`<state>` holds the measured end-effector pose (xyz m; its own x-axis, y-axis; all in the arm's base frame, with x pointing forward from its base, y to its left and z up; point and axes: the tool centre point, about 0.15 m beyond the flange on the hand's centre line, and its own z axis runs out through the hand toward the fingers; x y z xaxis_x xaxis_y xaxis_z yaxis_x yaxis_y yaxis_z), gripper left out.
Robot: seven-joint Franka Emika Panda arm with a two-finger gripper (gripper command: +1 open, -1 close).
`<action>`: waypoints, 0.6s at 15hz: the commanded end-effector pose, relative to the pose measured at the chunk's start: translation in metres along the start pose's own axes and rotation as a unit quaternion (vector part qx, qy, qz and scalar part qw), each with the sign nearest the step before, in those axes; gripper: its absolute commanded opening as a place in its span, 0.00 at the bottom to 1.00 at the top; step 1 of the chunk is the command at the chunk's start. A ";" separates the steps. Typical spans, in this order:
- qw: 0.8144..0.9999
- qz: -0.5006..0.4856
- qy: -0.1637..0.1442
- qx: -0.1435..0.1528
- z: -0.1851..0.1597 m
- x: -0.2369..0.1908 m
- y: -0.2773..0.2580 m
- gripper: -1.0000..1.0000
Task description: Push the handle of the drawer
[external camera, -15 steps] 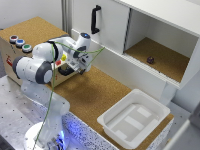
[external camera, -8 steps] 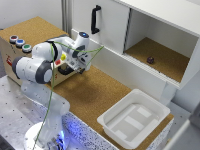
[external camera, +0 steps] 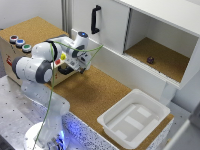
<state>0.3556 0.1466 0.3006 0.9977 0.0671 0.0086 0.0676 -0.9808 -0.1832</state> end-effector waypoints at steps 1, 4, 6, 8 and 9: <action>0.998 0.062 -0.008 -0.009 0.038 0.018 -0.046 0.00; 0.995 0.095 -0.008 -0.010 0.050 0.003 -0.059 0.00; 0.994 0.110 -0.009 -0.005 0.054 -0.001 -0.069 0.00; 0.994 0.107 -0.007 -0.002 0.056 -0.002 -0.084 0.00; 0.995 0.103 -0.007 0.001 0.057 -0.001 -0.092 0.00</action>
